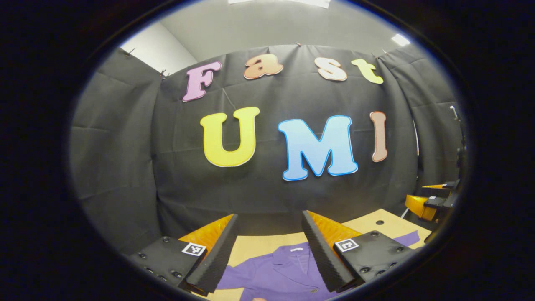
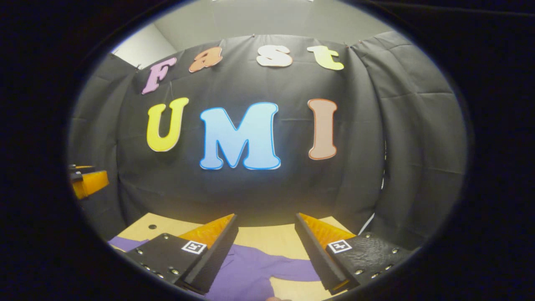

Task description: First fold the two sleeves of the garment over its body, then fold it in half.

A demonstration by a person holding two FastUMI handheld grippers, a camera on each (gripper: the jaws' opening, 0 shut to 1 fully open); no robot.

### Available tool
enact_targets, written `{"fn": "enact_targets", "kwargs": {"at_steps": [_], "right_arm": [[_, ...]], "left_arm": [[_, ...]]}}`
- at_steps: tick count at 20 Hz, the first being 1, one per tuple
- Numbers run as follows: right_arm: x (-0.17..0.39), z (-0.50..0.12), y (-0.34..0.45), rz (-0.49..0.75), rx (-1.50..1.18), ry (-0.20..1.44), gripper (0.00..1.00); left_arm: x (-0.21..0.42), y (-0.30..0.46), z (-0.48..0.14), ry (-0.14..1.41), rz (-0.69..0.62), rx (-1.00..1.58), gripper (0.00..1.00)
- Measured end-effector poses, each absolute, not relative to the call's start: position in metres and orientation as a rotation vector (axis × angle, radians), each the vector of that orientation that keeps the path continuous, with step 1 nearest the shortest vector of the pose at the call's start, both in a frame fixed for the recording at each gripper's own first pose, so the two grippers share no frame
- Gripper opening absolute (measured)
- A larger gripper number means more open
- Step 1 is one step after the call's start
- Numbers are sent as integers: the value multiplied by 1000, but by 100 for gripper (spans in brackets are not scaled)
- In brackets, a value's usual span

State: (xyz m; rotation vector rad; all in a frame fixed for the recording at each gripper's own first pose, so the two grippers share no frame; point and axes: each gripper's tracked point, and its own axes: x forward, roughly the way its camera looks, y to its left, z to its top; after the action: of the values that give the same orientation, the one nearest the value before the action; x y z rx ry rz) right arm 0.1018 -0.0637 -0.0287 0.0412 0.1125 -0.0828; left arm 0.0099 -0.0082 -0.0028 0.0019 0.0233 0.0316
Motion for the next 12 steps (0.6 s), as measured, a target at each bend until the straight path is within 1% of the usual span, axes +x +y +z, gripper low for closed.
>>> {"fn": "enact_targets", "kwargs": {"at_steps": [3, 5, 9, 10, 12], "right_arm": [[100, -54, -105, -137, 36, 153, 90], [101, -72, -127, -178, 57, 192, 92], [98, -108, -173, -254, 75, 253, 90], [98, -116, -183, -270, 77, 271, 90], [95, -135, -201, -298, 78, 305, 90]], "left_arm": [[11, -11, -2, 27, 39, 3, 100], [9, -12, -5, 33, 42, 4, 100], [10, -12, -7, 47, 55, 1, 100], [10, -13, -9, 54, 57, -2, 96], [10, -14, -12, 65, 65, -9, 96]]}}
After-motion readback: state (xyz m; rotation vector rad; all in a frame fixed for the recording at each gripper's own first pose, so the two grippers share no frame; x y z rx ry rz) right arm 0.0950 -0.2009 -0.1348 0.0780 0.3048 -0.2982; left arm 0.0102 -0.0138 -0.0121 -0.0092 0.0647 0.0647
